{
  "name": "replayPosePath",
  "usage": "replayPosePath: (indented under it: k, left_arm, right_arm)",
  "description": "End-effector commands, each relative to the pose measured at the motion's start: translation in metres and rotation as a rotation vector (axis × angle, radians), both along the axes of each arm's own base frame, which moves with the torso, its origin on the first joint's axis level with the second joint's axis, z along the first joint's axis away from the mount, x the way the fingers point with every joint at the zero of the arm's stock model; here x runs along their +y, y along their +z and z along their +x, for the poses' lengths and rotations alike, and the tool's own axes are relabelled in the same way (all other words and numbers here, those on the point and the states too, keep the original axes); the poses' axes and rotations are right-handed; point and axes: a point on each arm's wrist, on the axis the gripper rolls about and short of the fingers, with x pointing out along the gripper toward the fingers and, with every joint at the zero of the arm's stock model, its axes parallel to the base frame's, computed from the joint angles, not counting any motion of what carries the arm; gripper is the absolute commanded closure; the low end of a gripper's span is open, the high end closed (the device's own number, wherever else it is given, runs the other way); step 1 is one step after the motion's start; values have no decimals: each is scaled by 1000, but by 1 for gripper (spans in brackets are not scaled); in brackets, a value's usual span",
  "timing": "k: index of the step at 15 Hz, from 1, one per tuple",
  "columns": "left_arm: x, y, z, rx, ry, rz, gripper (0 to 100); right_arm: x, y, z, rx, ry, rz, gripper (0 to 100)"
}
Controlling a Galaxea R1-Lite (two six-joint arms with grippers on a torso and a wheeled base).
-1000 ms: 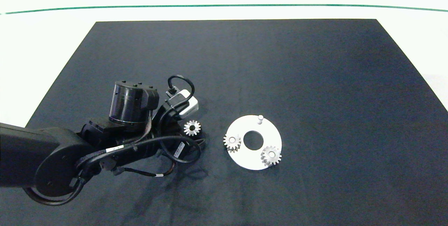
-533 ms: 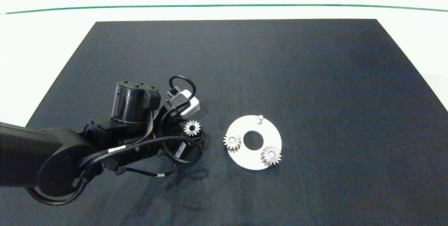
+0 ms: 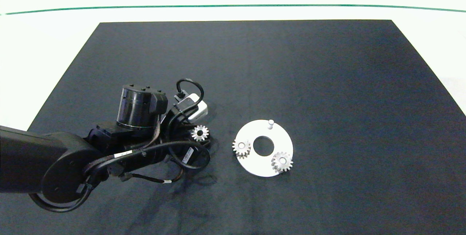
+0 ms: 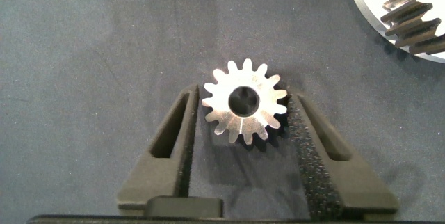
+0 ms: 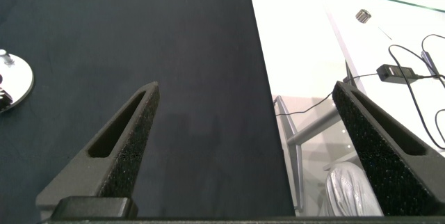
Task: Install three planetary gears onto the carrier pins
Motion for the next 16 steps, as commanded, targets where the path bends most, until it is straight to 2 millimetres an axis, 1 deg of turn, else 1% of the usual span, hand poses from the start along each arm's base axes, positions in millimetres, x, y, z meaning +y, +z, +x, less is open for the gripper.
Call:
replayPosePath:
  k: [1, 16]
  left_arm:
    - [-1, -1, 0, -1, -1, 2, 58]
    - [1, 0, -1, 0, 0, 1, 88]
  right_arm:
    - [0, 0, 1, 7, -2, -3, 0]
    - [0, -2, 1, 10, -1, -4, 0]
